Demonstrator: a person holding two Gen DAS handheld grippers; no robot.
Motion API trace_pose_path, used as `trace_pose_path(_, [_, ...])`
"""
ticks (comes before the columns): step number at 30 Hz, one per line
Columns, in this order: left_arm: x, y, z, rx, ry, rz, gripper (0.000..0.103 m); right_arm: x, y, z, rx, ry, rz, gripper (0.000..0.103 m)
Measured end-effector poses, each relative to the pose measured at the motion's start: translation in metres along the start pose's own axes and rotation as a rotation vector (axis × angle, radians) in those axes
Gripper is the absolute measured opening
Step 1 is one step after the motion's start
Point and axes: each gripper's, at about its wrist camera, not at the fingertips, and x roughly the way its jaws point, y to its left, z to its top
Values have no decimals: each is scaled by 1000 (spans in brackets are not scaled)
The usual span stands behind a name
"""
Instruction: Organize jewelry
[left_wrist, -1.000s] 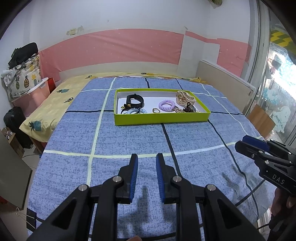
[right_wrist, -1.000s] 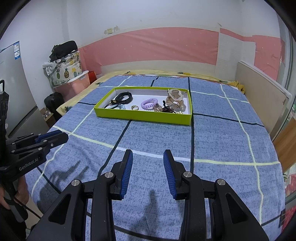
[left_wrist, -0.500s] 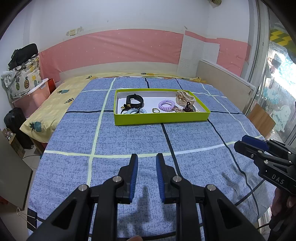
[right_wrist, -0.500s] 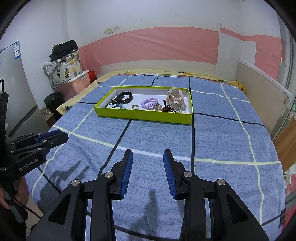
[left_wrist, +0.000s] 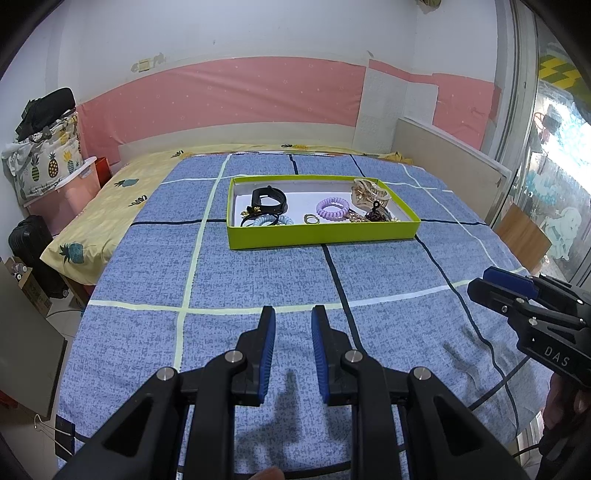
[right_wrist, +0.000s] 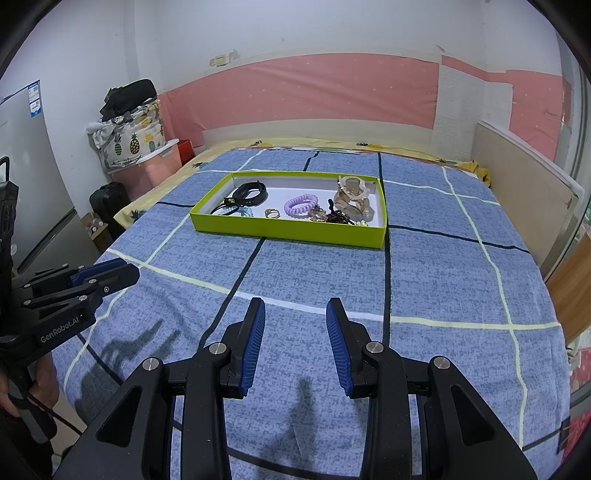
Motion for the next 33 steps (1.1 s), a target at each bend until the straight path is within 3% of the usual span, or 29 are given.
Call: trace_pose_path(33, [0,-1,1,4,-2,10,21,-1,3,0,-5,-3,1,35])
